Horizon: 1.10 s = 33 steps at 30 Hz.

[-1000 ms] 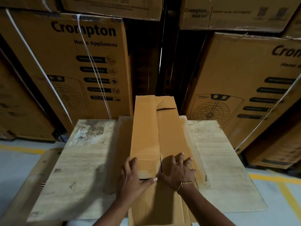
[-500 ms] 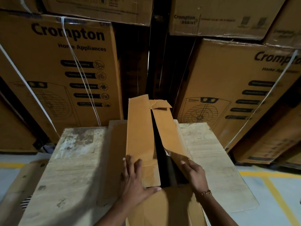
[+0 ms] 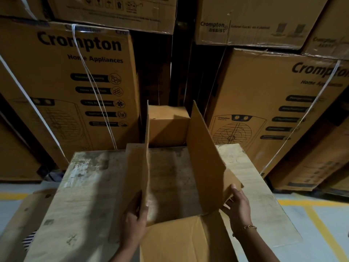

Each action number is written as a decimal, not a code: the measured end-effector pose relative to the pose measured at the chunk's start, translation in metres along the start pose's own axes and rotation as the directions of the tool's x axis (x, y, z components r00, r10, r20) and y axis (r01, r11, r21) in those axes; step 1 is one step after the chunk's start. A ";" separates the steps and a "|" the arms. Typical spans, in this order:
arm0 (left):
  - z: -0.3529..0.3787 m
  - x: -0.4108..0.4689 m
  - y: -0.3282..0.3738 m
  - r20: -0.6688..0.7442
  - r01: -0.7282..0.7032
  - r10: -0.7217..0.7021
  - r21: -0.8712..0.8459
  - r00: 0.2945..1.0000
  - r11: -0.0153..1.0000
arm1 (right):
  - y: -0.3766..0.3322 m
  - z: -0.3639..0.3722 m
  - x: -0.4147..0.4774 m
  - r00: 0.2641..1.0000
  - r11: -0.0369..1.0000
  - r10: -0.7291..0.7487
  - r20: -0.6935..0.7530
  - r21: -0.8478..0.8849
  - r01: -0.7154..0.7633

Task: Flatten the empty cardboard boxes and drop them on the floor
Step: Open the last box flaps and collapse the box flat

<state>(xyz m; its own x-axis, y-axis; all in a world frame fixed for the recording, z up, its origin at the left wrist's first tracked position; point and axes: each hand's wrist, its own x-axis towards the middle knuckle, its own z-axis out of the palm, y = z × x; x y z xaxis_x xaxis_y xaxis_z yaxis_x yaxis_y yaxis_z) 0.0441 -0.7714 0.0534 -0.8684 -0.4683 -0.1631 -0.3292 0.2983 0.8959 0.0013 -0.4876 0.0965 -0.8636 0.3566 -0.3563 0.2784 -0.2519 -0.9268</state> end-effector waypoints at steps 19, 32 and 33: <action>-0.031 -0.015 0.018 -0.012 0.150 -0.160 -0.278 0.987 0.949 | 0.033 0.017 0.004 0.996 0.812 0.026 0.084 -0.583 0.029; -0.072 -0.094 0.104 -0.136 -0.335 0.320 -0.103 0.938 0.937 | 0.019 0.057 -0.005 0.915 0.931 0.308 0.260 -0.282 -0.233; -0.065 -0.094 0.099 -0.119 -0.409 0.406 -0.002 0.906 0.912 | 0.021 0.051 -0.009 0.903 0.905 0.327 0.279 -0.366 -0.215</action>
<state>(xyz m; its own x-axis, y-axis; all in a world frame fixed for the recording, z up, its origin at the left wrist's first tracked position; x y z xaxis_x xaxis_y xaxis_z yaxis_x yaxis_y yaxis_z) 0.1168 -0.7521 0.1842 -0.8765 -0.4017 0.2653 0.0560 0.4622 0.8850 -0.0068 -0.5423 0.0860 -0.8058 -0.0119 -0.5920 0.5916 0.0250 -0.8058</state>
